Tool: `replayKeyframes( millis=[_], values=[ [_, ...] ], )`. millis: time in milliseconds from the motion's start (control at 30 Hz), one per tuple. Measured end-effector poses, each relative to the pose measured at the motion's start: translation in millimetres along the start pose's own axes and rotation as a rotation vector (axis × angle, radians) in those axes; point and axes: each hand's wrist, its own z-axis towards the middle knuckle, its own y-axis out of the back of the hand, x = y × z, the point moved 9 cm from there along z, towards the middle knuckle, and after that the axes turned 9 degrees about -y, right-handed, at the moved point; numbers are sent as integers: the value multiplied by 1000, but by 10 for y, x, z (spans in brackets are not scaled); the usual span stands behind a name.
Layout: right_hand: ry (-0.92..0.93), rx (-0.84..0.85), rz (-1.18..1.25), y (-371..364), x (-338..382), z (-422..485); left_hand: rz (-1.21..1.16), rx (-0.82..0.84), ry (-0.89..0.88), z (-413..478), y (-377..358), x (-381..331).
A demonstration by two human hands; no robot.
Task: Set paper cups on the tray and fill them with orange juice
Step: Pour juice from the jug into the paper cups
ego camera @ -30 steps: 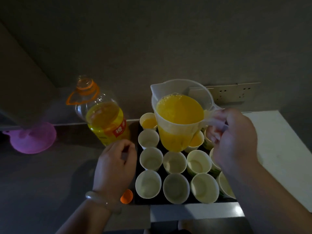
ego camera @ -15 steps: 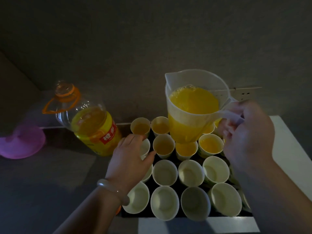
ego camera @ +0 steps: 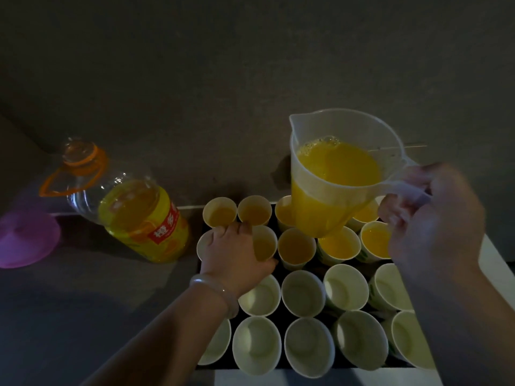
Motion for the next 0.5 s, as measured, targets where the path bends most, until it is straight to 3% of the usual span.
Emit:
replayKeyframes(
  millis=[367,500],
  values=[
    [85,35,-153,84,70,24,20,-4,32,52,-24,-35],
    [1,40,-61,76,-28,95,-18,-63,11,23,33,-54]
  ],
)
